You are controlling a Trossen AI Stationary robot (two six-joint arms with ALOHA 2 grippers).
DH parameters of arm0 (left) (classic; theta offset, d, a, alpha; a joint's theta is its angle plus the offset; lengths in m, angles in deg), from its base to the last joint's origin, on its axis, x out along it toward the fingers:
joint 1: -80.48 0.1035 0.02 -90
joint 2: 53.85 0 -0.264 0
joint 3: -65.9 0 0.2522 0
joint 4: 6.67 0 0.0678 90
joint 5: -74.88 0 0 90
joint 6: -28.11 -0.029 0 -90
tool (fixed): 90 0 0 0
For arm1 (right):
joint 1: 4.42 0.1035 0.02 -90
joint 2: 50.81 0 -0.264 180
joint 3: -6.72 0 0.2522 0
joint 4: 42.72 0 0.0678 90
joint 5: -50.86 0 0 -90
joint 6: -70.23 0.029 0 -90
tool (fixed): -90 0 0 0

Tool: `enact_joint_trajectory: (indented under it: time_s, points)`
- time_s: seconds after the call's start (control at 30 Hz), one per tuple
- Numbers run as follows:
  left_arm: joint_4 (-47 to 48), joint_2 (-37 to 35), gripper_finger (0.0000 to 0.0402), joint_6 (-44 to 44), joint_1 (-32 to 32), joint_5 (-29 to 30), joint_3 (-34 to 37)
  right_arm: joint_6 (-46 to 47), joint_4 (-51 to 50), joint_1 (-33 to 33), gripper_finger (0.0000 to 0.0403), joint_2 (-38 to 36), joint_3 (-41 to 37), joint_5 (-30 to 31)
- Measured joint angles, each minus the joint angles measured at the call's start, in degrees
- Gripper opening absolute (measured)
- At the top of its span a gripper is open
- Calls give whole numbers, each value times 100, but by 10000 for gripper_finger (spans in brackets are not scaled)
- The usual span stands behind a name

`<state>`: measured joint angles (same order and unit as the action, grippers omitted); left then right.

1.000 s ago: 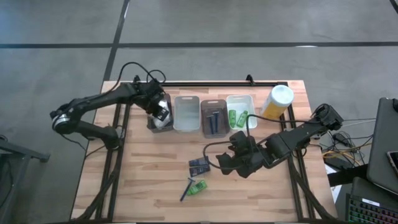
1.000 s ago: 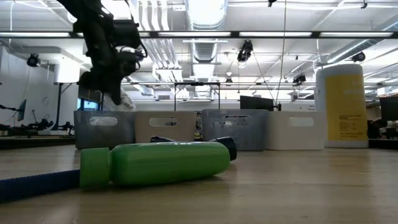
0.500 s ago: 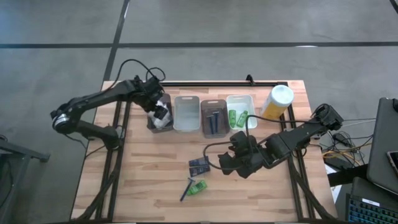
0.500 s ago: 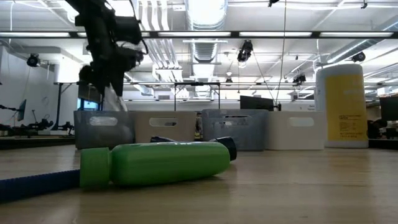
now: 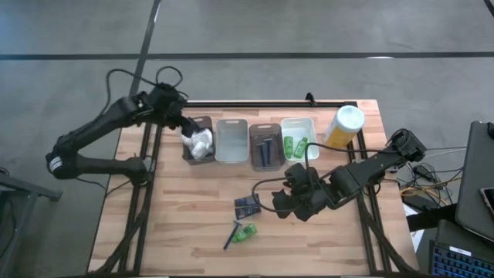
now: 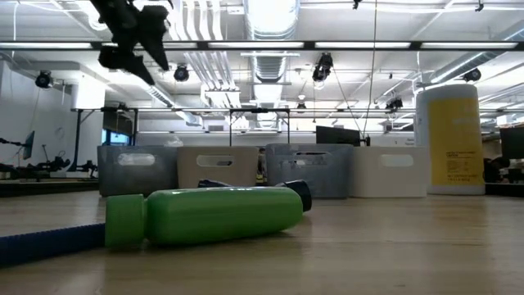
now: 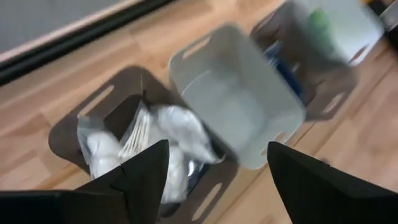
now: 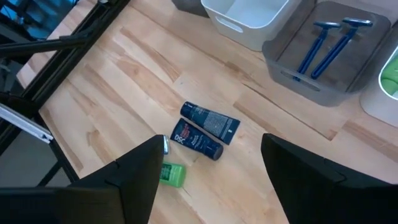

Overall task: Pick & Place Travel size toiletries
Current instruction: Put the blue shave cream into the gray bin

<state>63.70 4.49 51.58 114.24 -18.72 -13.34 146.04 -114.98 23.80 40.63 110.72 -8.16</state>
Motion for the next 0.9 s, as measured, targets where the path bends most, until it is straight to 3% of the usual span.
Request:
enact_joint_trajectory:
  time_s: [0.2, 0.33, 0.5, 0.63, 0.9]
  points:
    - [-8, -477, 276, 161, -6, -77, -319, -583, -28, -4, 250, -16, 27, 1]
    - [-287, -794, 274, 504, -95, -718, -354, -740, -8, -2, 245, -44, 37, 2]
    - [-1283, -1038, 273, 925, -278, -1374, -354, -784, 41, -2, 250, -28, 37, 4]
    - [-1982, -1150, 273, 1072, -324, -1470, -354, -701, 43, -2, 263, -17, 37, 4]
    - [-2351, -1121, 273, 1105, -323, -1495, -353, -696, 54, -2, 291, -15, 37, 4]
